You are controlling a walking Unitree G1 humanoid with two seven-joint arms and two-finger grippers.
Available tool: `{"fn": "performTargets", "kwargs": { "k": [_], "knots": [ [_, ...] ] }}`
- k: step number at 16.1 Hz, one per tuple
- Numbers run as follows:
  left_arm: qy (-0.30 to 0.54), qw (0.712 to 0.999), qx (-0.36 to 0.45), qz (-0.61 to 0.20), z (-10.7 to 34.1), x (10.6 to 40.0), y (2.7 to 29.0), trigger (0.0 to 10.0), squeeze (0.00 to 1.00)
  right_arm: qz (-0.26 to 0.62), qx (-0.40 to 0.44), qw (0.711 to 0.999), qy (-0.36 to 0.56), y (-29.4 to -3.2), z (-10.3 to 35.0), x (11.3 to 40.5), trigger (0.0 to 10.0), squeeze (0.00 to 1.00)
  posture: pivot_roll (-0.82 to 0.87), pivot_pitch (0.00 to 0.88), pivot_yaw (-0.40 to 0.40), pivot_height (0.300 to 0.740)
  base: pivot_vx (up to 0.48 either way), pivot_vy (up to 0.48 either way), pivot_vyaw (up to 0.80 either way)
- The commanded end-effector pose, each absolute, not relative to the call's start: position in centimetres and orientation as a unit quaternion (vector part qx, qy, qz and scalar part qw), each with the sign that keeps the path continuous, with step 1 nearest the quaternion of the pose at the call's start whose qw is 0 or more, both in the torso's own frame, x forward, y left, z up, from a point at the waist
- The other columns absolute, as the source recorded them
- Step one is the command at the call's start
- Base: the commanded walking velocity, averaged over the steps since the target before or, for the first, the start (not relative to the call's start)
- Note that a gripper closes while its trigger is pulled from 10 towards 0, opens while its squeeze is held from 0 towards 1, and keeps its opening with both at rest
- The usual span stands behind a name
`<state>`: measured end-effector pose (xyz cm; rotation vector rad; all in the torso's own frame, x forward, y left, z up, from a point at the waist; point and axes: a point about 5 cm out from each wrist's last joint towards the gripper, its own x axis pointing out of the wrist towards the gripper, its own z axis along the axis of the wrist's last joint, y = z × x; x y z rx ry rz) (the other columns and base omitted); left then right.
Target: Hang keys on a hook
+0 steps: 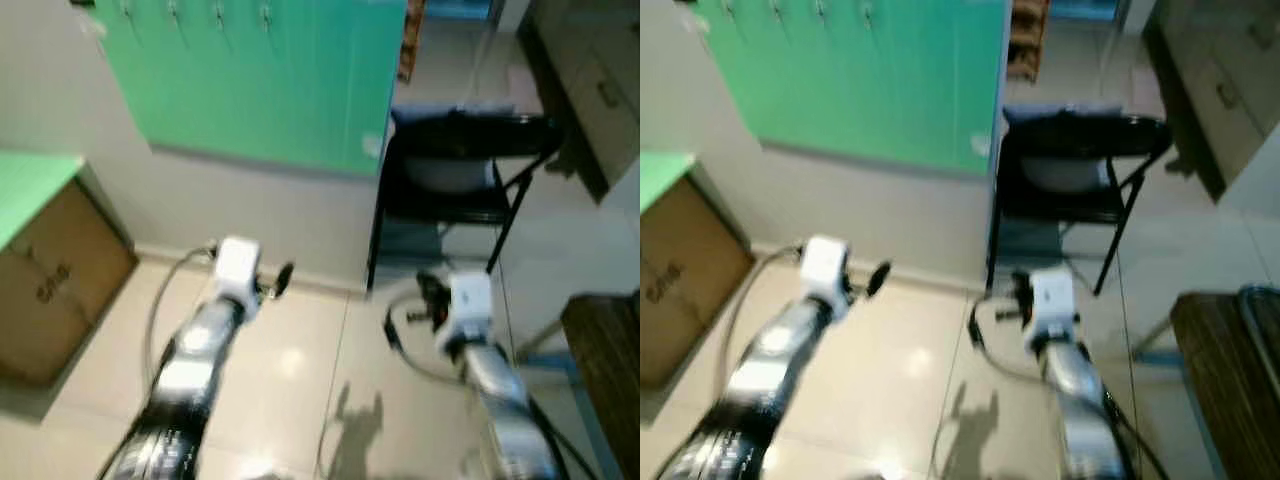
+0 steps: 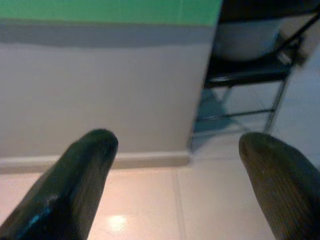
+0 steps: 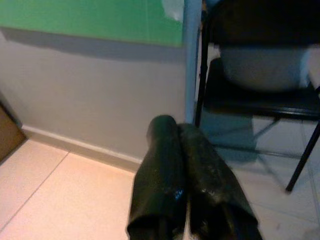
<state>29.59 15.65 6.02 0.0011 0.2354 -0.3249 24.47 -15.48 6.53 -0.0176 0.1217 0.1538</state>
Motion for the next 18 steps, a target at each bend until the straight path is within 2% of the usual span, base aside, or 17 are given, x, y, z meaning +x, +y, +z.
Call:
{"fn": "performTargets", "kwargs": {
  "k": [1,2,3,8,10,11,13,15,18],
  "knots": [
    [0.091,0.979,-0.035,-0.182,7.9,28.9,16.5,10.0,0.0,0.076,-0.009,0.997,0.02,-15.5,8.4,23.7,10.0,0.0,-0.09,0.0,0.046,0.74,0.0,0.0,0.0],
    [0.066,0.978,-0.033,-0.193,9.1,27.2,16.8,10.0,0.0,0.058,-0.005,0.998,0.0,-15.6,8.9,21.8,10.0,0.0,-0.1,0.0,0.048,0.74,0.0,0.0,0.0],
    [0.052,0.977,-0.011,-0.206,9.5,26.4,16.1,10.0,0.0,0.041,0.017,0.999,0.021,-15.7,8.3,21.1,10.0,0.0,-0.1,0.0,0.047,0.74,0.0,0.0,0.0],
    [0.086,0.977,-0.002,-0.197,8.6,26.9,15.6,10.0,0.0,0.027,0.005,0.999,0.033,-16.2,9.2,22.0,10.0,0.0,-0.12,0.0,0.053,0.74,0.0,0.0,0.0],
    [0.093,0.978,0.0,-0.188,8.4,27.2,15.8,10.0,0.0,-0.031,0.046,0.997,0.06,-18.0,8.1,22.6,10.0,0.0,-0.12,0.0,0.052,0.74,0.0,0.309,0.0],
    [0.093,0.978,-0.002,-0.187,8.3,27.3,15.8,10.0,0.0,-0.024,0.043,0.996,0.071,-18.0,7.6,22.7,10.0,1.0,-0.12,0.0,0.052,0.74,0.0,0.289,0.0],
    [0.089,0.978,-0.001,-0.187,8.6,27.6,15.9,10.0,0.0,-0.024,0.046,0.995,0.086,-18.2,7.0,22.9,10.0,1.0,-0.12,0.0,0.052,0.74,0.0,0.478,0.0],
    [0.095,0.978,-0.035,-0.182,8.9,28.1,16.0,10.0,0.0,-0.019,0.047,0.994,0.092,-18.1,6.5,23.1,10.0,1.0,-0.11,0.0,0.054,0.74,0.0,0.48,0.0],
    [0.086,0.978,-0.024,-0.19,9.3,28.6,16.2,10.0,0.0,-0.007,0.033,0.995,0.094,-18.1,5.9,23.4,10.0,1.0,-0.11,0.0,0.053,0.74,0.0,0.48,0.0]
  ]
}}
